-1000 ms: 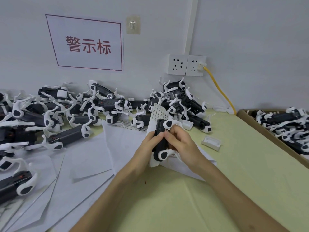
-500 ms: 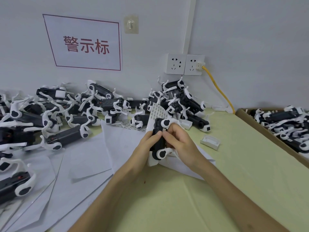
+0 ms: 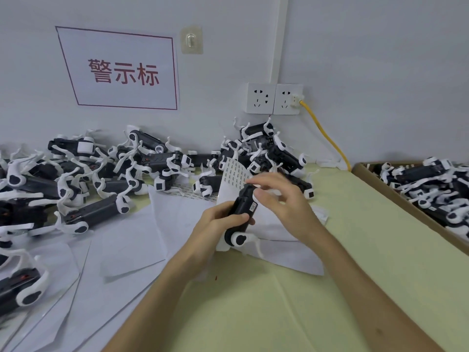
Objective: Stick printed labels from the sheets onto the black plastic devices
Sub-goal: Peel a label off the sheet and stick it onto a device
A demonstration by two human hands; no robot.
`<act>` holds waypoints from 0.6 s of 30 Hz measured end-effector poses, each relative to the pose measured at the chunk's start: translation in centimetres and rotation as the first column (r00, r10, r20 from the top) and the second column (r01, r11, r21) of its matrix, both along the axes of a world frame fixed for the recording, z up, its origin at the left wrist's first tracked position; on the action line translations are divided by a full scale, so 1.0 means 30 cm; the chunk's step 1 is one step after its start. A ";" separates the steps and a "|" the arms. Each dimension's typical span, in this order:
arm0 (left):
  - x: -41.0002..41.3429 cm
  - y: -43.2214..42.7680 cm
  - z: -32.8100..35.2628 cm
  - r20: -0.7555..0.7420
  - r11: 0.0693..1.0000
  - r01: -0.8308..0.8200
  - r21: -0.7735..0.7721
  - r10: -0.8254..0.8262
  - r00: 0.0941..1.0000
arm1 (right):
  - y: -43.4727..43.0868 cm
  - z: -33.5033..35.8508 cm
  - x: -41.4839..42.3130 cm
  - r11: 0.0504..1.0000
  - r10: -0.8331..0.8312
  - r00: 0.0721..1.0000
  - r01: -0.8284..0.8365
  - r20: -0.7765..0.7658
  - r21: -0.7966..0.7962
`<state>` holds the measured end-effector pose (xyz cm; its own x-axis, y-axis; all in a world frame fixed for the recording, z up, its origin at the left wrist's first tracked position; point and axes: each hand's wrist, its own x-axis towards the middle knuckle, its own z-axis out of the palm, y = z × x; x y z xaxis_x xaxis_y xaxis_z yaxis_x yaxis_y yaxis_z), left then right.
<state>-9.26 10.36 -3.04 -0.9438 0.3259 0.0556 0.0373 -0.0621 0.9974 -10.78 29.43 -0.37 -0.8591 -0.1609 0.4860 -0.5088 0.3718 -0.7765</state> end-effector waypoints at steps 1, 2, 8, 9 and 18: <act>-0.002 -0.006 0.004 0.004 1.000 0.009 -0.002 -0.009 1.000 | 0.020 0.011 -0.002 0.998 0.065 0.995 -0.067 0.077 0.018; -0.006 -0.013 0.007 0.006 1.000 0.017 -0.009 -0.017 1.000 | 0.047 0.019 -0.004 0.994 0.107 0.984 -0.110 0.143 0.014; -0.042 -0.034 -0.001 0.071 0.988 0.116 -0.101 -0.109 0.991 | 0.146 0.039 0.015 0.947 0.263 0.859 -0.316 0.439 0.052; -0.050 -0.030 -0.004 0.106 0.994 0.082 -0.070 -0.075 0.992 | 0.145 0.033 0.011 0.941 0.265 0.840 -0.333 0.474 0.063; -0.064 -0.040 -0.009 0.123 0.965 -0.097 0.242 0.068 0.990 | 0.171 0.003 -0.014 0.946 0.316 0.773 -0.214 0.550 -0.244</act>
